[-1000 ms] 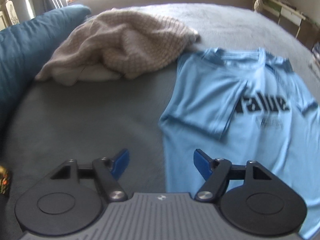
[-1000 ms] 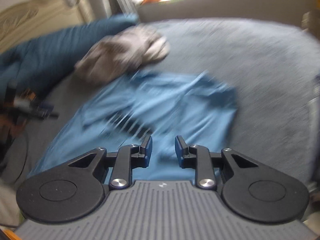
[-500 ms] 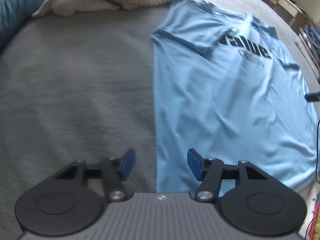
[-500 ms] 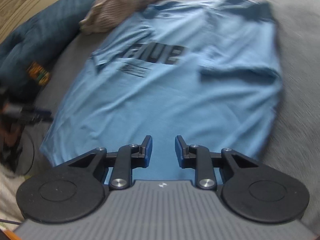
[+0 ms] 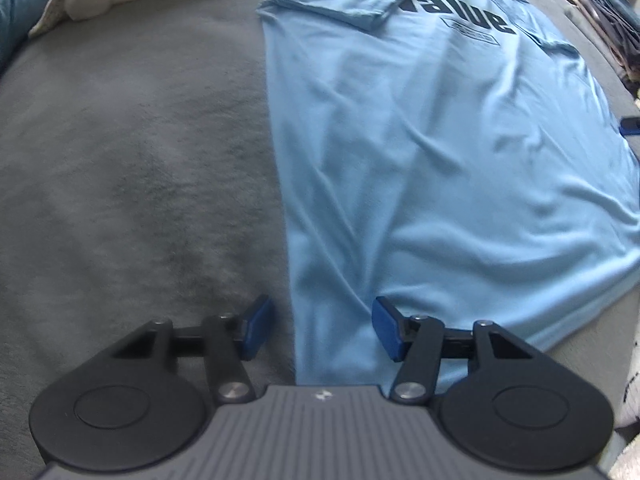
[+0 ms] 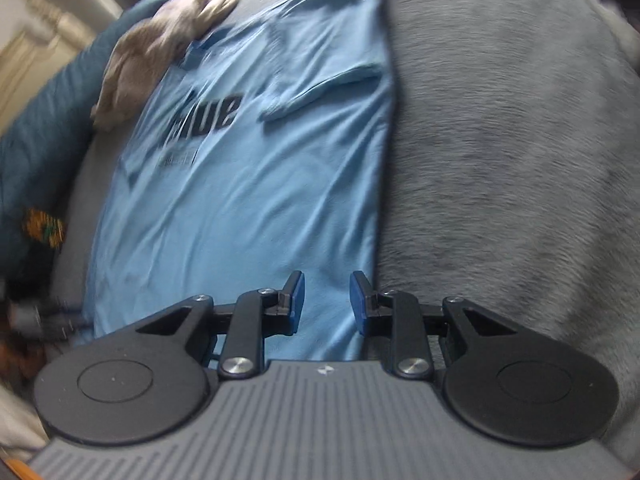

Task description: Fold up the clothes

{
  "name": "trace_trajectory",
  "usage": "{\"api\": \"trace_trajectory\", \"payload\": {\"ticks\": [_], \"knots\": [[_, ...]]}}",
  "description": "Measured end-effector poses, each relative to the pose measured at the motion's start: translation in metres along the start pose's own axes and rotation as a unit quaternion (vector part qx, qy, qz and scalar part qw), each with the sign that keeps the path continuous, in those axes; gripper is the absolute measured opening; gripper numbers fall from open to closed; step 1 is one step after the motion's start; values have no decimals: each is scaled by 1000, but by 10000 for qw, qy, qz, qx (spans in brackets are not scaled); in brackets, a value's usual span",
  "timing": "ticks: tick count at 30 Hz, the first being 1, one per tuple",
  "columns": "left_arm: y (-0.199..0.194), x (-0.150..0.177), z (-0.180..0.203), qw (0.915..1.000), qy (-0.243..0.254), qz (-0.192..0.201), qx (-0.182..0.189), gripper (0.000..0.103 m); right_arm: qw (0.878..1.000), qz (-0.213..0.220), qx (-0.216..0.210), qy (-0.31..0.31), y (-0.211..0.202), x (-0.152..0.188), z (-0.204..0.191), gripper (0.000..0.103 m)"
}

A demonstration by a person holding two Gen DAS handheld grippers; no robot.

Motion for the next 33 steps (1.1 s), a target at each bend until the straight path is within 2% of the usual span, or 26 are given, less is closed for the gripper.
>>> {"api": "trace_trajectory", "payload": {"ticks": [5,13,22,28,33], "knots": [[-3,4,-4,9997,-147,-70,205,56,9969,164,-104,767,-7,0,23,24],[-9,8,-11,9990,-285,-142,319,55,9851,-280,-659,1564,2,31,36,24],[-8,20,-22,9980,-467,-164,400,55,9512,-1010,-1293,2614,-1,87,48,23],[-12,29,-24,9976,-538,-176,406,55,9418,-1596,-1259,2676,9,119,38,23],[-17,34,-26,9974,-530,-208,440,54,9404,-1895,-1322,2495,13,127,27,23]]}}
Point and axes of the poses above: each gripper's, at about its wrist camera, not at the fingertips, and y roughly the way its jaws point, z to its right, x to its underside, the point moved 5 cm from there along y, roughly the way its jaws point, and after that the axes turned 3 degrees about -x, right-handed, at the moved point
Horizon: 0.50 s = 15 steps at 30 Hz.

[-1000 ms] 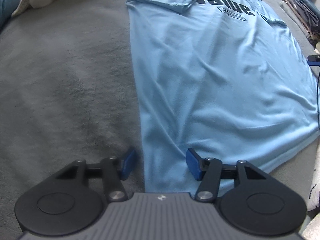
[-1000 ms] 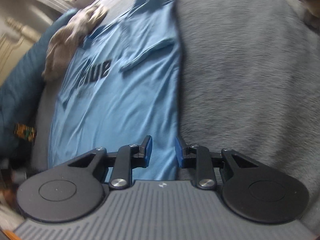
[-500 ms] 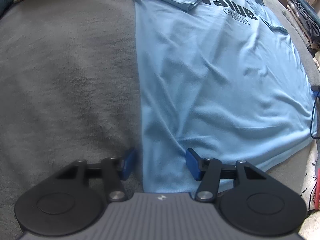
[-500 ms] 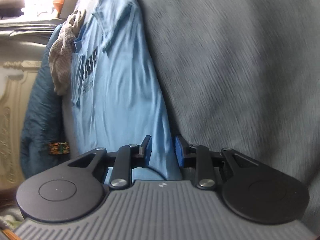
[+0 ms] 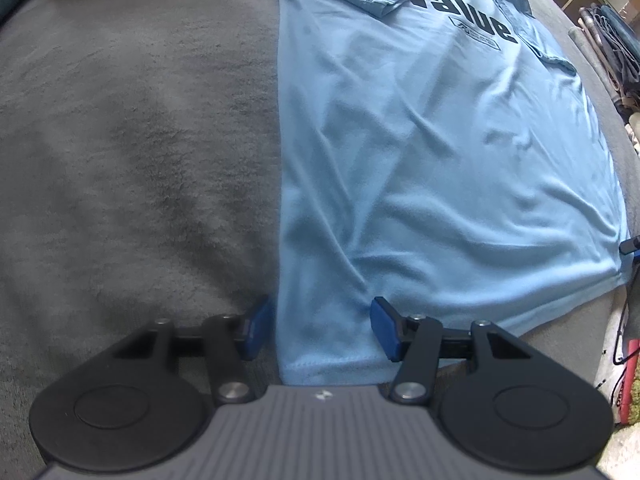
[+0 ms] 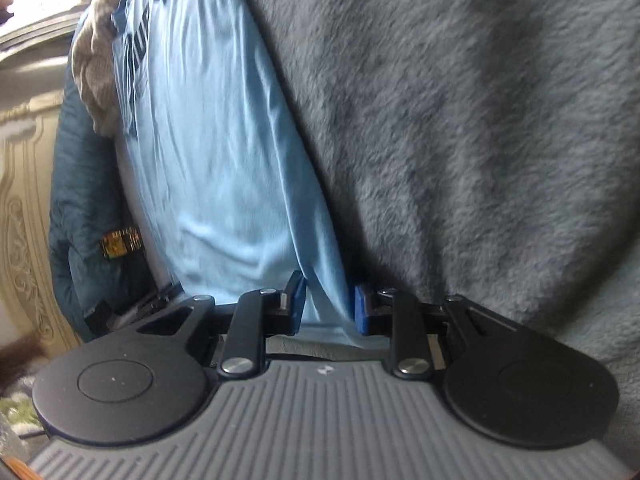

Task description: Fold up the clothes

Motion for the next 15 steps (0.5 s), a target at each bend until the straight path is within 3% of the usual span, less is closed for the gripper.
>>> {"api": "trace_trajectory", "payload": {"ticks": [5,15], "knots": [[-5,6,-4,10000,-18,-29,50,52,9995,-268,82,-166,11,8,-6,21],[-13,20,-8,9997,70,-171,163,52,9994,-273,80,-174,15,5,-9,21]]}}
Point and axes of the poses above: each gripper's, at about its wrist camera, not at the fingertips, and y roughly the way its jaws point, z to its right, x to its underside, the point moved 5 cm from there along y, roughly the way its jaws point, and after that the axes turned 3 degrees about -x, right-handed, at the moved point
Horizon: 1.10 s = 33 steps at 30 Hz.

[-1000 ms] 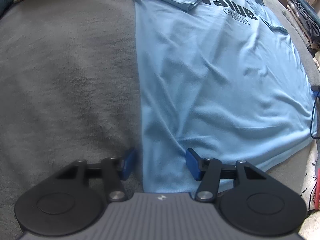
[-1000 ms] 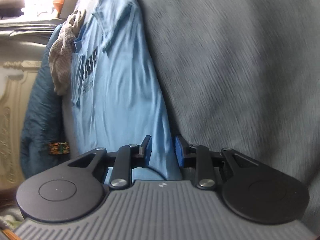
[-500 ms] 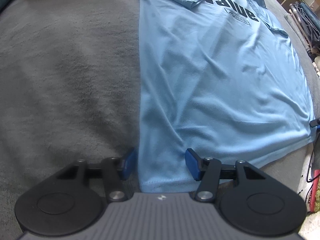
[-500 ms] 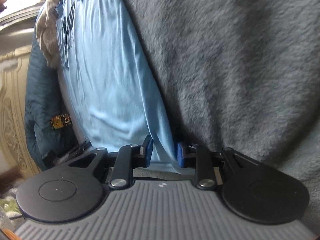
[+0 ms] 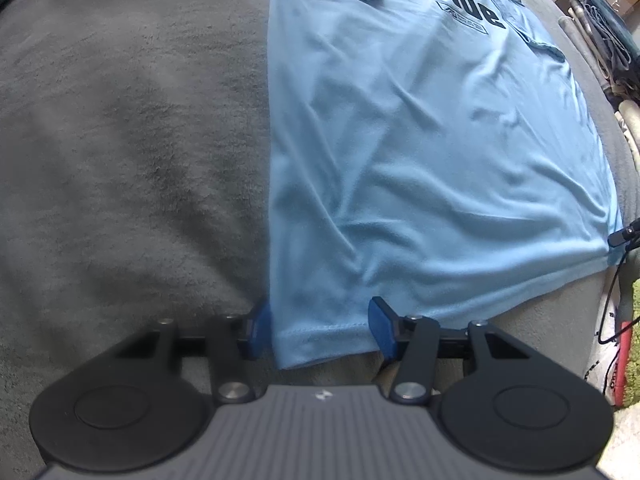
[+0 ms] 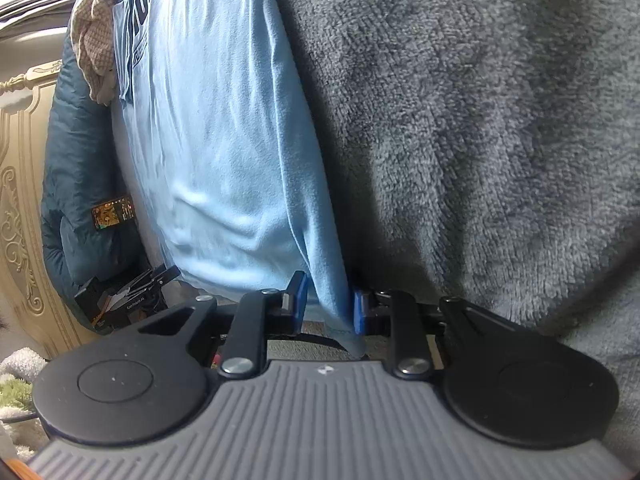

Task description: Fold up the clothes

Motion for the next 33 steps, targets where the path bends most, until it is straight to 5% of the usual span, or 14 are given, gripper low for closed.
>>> {"api": "trace_trajectory", "payload": {"ticks": [4,11,18,26,28,33], "knots": [[-3,4,-1,9999,75,-74,50,49,10000,-9,6,-31,-4,-1,5,21],[-8,4,-9,9996,-75,-244,72,21,9991,-13,133,-406,-4,2,-1,14],[-20,-2,-11,9990,-123,-363,248,9,9967,-92,111,-803,-4,4,-14,7],[-74,-58,-33,9882,-947,733,956,9,9890,616,-369,-1289,-37,-20,-53,5],[-56,-111,2,9844,-1022,994,1034,9,9848,870,-444,-1434,-50,-32,-65,5],[-68,-147,7,9771,-1005,1556,1045,9,9733,1463,-490,-1698,-79,-67,-92,5]]}}
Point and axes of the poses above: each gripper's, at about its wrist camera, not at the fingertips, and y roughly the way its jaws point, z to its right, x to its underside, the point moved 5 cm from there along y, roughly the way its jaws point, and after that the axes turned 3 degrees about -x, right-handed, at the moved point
